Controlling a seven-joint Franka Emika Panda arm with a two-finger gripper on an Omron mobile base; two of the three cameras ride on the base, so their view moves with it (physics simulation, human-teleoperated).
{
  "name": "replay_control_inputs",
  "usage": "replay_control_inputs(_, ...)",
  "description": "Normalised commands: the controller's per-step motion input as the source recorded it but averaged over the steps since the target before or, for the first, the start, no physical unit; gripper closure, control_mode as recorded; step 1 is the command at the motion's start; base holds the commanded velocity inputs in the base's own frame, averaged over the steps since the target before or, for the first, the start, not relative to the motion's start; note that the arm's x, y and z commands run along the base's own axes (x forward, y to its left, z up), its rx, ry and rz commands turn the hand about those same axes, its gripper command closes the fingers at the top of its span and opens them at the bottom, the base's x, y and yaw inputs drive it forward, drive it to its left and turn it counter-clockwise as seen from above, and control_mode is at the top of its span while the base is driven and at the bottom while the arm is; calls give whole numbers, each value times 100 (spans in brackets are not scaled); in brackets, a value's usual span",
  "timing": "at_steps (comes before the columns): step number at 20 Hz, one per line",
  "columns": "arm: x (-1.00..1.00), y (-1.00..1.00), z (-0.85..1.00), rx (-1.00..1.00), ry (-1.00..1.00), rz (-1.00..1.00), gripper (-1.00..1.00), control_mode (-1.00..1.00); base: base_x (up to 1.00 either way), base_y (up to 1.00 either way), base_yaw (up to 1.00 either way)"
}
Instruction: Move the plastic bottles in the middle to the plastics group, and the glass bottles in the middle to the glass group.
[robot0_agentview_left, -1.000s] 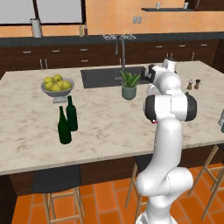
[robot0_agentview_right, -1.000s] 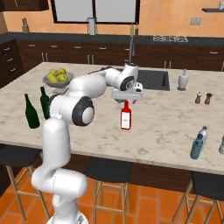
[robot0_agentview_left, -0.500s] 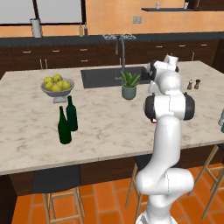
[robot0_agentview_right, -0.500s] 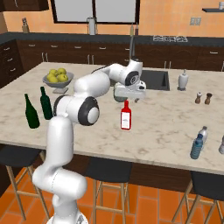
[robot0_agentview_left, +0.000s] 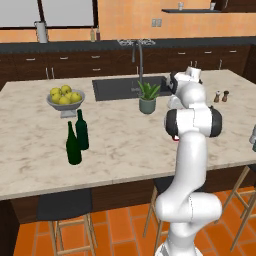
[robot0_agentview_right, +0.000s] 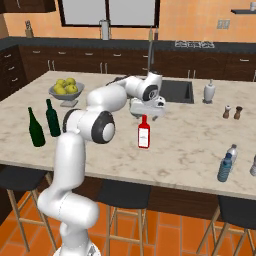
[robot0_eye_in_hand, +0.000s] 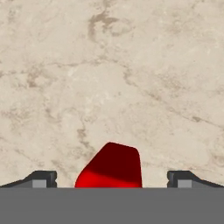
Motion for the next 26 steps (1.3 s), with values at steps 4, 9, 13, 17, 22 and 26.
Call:
replay_control_inputs(4, -13, 7, -13, -1, 0, 0, -100, -100, 0, 0, 0)
replay_control_inputs(9, 2, 2, -17, -5, 0, 0, -100, -100, 0, 0, 0)
replay_control_inputs(13, 0, 1, -1, -4, -9, 0, -100, -100, 0, 0, 0)
replay_control_inputs(17, -5, 0, 11, 0, -8, 0, -100, -100, 0, 0, 0)
replay_control_inputs(22, -9, 0, 3, -3, -1, -2, -100, -100, 0, 0, 0)
replay_control_inputs(26, -19, 0, -1, -8, -3, -7, -100, -100, 0, 0, 0)
